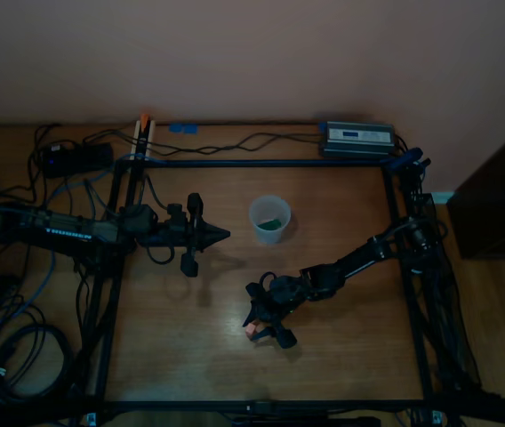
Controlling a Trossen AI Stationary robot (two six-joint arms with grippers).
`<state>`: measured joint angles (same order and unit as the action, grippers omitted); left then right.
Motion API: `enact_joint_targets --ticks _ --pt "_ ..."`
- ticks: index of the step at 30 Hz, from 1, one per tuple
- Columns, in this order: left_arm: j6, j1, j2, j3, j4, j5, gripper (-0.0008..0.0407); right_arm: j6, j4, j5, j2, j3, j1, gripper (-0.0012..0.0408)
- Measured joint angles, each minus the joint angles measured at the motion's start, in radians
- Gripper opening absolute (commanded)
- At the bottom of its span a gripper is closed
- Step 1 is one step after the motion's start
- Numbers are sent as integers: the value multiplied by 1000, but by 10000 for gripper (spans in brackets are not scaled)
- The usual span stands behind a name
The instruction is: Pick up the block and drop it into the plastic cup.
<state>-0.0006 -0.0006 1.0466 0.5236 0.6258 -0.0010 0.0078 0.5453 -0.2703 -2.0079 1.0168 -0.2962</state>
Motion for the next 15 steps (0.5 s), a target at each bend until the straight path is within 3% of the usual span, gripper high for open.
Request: enact_joint_targets --ticks 9,15 --pt "0 0 0 0 0 0 0 0 0 0 0 -2 1 1" --pt "0 0 0 0 0 0 0 0 0 0 0 -2 1 1"
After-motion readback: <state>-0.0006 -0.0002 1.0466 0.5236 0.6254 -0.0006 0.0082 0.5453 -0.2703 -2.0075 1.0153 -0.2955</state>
